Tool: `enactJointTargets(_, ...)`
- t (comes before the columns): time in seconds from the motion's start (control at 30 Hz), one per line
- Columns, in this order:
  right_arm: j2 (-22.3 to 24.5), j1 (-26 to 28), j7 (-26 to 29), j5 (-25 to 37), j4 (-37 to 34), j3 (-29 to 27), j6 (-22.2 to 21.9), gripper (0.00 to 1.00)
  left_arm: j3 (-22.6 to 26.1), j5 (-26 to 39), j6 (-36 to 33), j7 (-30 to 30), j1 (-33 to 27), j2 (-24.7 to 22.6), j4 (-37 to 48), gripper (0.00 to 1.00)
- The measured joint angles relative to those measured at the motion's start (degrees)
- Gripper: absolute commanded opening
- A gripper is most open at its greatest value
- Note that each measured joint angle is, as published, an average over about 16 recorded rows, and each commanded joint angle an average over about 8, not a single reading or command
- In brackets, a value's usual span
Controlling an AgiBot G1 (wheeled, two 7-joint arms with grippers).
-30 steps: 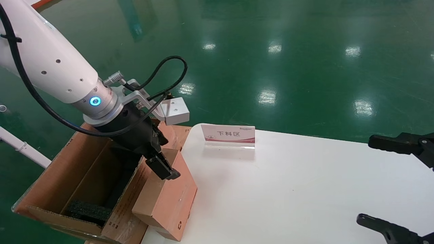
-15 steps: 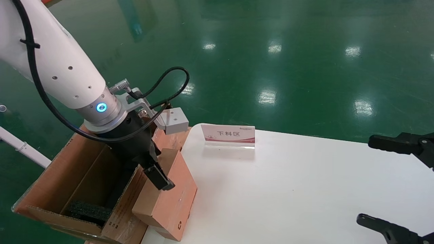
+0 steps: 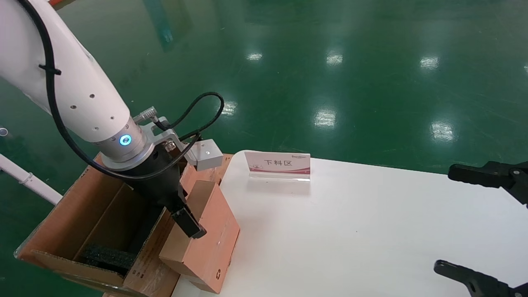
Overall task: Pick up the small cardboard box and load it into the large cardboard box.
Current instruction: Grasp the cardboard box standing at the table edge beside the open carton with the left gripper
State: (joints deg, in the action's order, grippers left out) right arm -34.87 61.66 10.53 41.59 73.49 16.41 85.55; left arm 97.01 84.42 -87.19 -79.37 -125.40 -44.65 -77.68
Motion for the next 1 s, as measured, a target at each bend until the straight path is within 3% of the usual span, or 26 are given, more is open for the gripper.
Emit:
enactJointTargets(0.7, 0.0, 0.0, 0.0, 0.0, 0.0, 0.1, 0.0, 1.00, 2.7, 0.2, 2.1, -0.6, 2.1, 0.0, 0.0, 0.99)
enactJointTargets(0.73, 0.0, 0.0, 0.0, -0.1, 0.0, 0.1, 0.0, 1.00, 2.7, 0.2, 2.2, -0.6, 2.2, 0.0, 0.0, 0.92)
enactJointTargets(0.83, 0.0, 0.0, 0.0, -0.1, 0.0, 0.1, 0.0, 1.00, 2.7, 0.2, 2.2, -0.6, 2.2, 0.0, 0.0, 0.54)
enactJointTargets(0.87, 0.0, 0.0, 0.0, -0.1, 0.0, 0.1, 0.0, 0.92, 2.8, 0.3, 2.3, -0.6, 2.2, 0.0, 0.0, 0.42)
enactJointTargets(0.97, 0.0, 0.0, 0.0, -0.1, 0.0, 0.1, 0.0, 0.54, 2.7, 0.3, 2.3, -0.6, 2.3, 0.0, 0.0, 0.05)
enactJointTargets(1.0, 0.0, 0.0, 0.0, -0.1, 0.0, 0.1, 0.0, 0.42, 2.7, 0.3, 2.3, -0.6, 2.2, 0.0, 0.0, 0.00)
